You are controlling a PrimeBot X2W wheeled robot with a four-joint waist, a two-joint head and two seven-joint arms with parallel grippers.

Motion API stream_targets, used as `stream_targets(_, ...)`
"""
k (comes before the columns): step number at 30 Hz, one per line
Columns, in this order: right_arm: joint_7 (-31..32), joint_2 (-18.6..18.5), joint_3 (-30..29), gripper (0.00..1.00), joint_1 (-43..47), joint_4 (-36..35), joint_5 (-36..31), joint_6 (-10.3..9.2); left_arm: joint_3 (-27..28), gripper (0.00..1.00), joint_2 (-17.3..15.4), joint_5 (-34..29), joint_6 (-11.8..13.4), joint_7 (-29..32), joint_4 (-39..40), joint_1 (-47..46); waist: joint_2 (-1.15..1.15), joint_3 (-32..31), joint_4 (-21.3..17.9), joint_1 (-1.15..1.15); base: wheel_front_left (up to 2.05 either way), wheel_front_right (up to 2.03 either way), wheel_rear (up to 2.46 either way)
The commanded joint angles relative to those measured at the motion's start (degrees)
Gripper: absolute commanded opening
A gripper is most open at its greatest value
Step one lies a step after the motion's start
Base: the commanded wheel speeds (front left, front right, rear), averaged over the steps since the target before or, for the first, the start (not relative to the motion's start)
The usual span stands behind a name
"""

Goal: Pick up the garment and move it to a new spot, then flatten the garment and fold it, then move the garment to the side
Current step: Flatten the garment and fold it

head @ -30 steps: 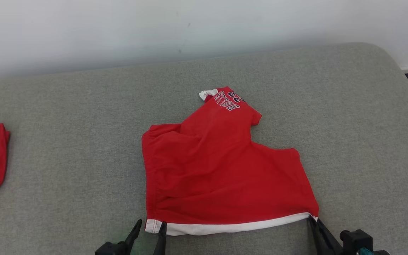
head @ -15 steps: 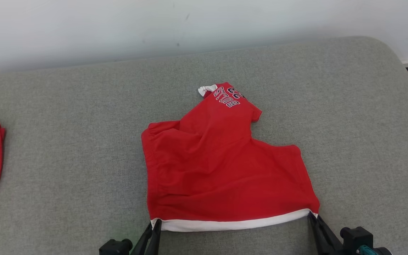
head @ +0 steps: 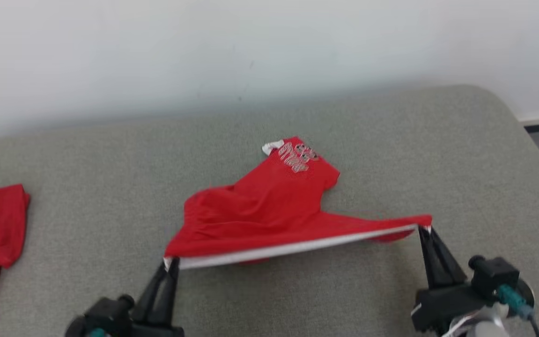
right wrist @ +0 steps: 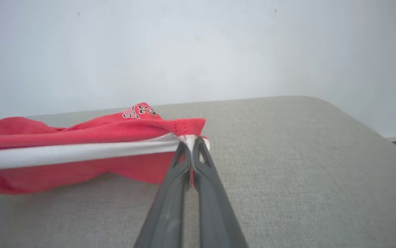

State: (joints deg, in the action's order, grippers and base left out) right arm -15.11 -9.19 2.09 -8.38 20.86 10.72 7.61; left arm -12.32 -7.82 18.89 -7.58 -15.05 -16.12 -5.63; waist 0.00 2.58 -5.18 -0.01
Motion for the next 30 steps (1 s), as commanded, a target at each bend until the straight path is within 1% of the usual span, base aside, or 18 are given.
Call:
stream_targets(1, 0.0, -0.9, -0.2, 0.0, -1.1, -0.6, 0.6, -0.21, 0.9, 0.0, -1.3, -0.1, 0.2, -0.2, 0.6, -1.5, 0.0, -2.9, 0.4, 0.01, 0.0, 0.0, 0.0)
stream_targets(4, 0.0, -2.0, 0.5, 0.0, -4.4, -2.0, 1.7, -0.23, 1.2, 0.0, -4.2, 0.2, 0.2, -0.2, 0.7, -4.3, 0.0, -4.5, 0.8, 0.01, 0.0, 0.0, 0.0)
stream_targets(6, 0.0, -2.9, 0.8, 0.0, -6.9, -2.5, 2.5, -0.24, 0.4, 0.0, -6.7, 0.4, 0.2, -0.2, 0.0, -7.1, 0.0, -5.3, 1.0, 0.01, 0.0, 0.0, 0.0)
stream_targets(7, -0.1, -3.8, 1.6, 0.0, -9.7, -2.7, 2.9, -0.27, -0.5, 0.0, -9.1, 0.5, 0.2, -0.2, -0.8, -10.3, 0.0, -6.0, 1.3, 0.01, 0.0, 0.0, 0.0)
stream_targets(9, -0.1, -4.9, 2.2, 0.0, -13.0, -2.9, 3.6, -0.31, -1.6, 0.0, -11.6, 1.2, 0.3, -0.2, -2.2, -13.9, 0.0, -6.5, 1.6, 0.01, 0.0, 0.0, 0.0)
stream_targets(13, -0.1, -7.5, 3.6, 0.0, -20.3, -1.9, 4.3, -0.44, -4.1, 0.0, -16.5, 2.5, 0.5, 2.7, -3.9, -22.5, 0.0, -6.8, 2.0, 0.01, 0.0, 0.0, 0.0)
stream_targets(17, -0.1, -9.6, 6.5, 0.0, -28.4, 0.0, 4.4, -0.44, -7.3, 0.0, -20.2, 4.4, 0.5, 7.4, -5.0, -31.1, 0.0, -5.8, 2.2, 0.01, 0.0, 0.0, 0.0)
stream_targets(18, -0.1, -9.9, 7.2, 0.0, -30.2, 0.5, 4.4, -0.44, -8.3, 0.0, -21.2, 3.9, 0.5, 8.4, -5.1, -33.2, 0.0, -5.4, 2.2, 0.01, 0.0, 0.0, 0.0)
stream_targets(20, -0.1, -10.5, 8.6, 0.0, -33.5, 1.9, 4.5, -0.44, -9.8, 0.0, -22.0, 4.7, 0.5, 10.0, -5.6, -36.9, 0.0, -4.4, 2.3, 0.01, 0.0, 0.0, 0.0)
stream_targets(22, 0.0, -11.1, 10.0, 0.0, -37.0, 3.7, 4.7, -0.43, -11.2, 0.0, -22.9, 4.2, 0.4, 11.0, -6.0, -40.5, 0.0, -2.9, 2.3, 0.01, 0.0, 0.0, 0.0)
stream_targets(24, 0.0, -11.2, 10.7, 0.0, -38.4, 4.8, 4.5, -0.43, -11.8, 0.0, -23.0, 4.3, 0.4, 11.5, -6.6, -41.8, 0.0, -2.1, 2.4, 0.01, 0.0, 0.0, 0.0)
stream_targets(25, 0.3, -11.4, 11.2, 0.0, -40.4, 5.7, 4.7, -0.43, -12.6, 0.0, -23.5, 3.8, 0.4, 12.0, -6.8, -43.6, 0.0, -0.6, 2.3, 0.01, 0.0, 0.0, 0.0)
stream_targets(27, 0.7, -12.2, 12.2, 0.0, -44.3, 7.7, 4.4, -0.43, -13.7, 0.0, -23.3, 3.3, 0.4, 12.5, -7.5, -47.0, 0.0, 2.8, 2.3, 0.01, 0.0, 0.0, 0.0)
stream_targets(30, 1.1, -13.2, 13.3, 0.0, -50.5, 11.2, 3.7, -0.41, -14.4, 0.0, -22.1, 2.3, 0.4, 12.4, -9.5, -52.5, 0.0, 8.5, 2.4, 0.01, 0.0, 0.0, 0.0)
